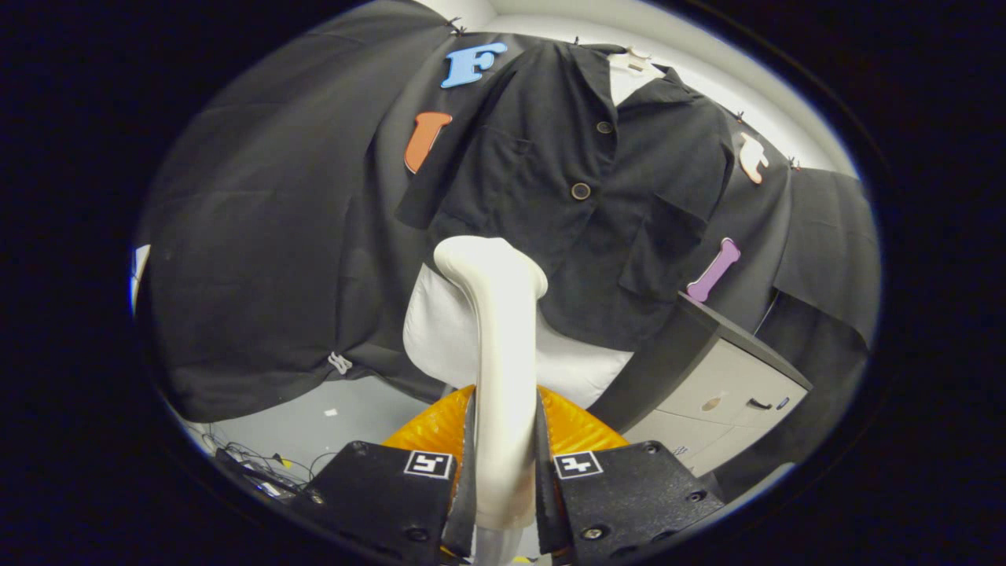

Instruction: Iron the clothes twice with a garment steamer, once on the left side and once on the right side.

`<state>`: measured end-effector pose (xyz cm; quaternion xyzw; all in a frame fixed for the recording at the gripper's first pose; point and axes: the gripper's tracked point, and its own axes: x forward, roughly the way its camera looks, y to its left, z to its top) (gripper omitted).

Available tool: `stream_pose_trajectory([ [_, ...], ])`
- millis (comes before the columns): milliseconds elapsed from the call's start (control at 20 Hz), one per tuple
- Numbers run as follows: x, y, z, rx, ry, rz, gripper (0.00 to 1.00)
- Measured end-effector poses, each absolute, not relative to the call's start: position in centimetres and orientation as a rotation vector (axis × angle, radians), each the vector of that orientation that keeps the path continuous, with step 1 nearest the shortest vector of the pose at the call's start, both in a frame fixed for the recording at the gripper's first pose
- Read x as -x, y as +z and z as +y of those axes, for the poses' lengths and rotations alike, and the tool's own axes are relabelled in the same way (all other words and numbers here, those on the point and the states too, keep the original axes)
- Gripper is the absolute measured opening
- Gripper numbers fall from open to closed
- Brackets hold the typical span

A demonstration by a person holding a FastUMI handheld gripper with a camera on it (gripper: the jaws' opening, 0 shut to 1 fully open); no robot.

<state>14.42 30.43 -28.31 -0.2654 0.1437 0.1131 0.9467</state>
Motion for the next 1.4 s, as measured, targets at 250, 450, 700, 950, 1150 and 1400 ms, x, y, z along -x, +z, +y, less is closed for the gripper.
stream_pose_trajectory([
  [250,-11.9,-25.5,27.9,0.518,0.235,0.289,0.33],
  [450,-10.1,-24.5,25.1,0.512,0.214,0.324,0.34],
  [700,-8.6,-24.3,20.4,0.523,0.18,0.384,0.34],
  [950,-8.3,-23.8,15.3,0.484,0.125,0.436,0.34],
  [1150,-8.4,-22.9,10.1,0.424,0.077,0.459,0.34],
  [1400,-9.2,-21.5,2.9,0.357,0.028,0.464,0.34],
])
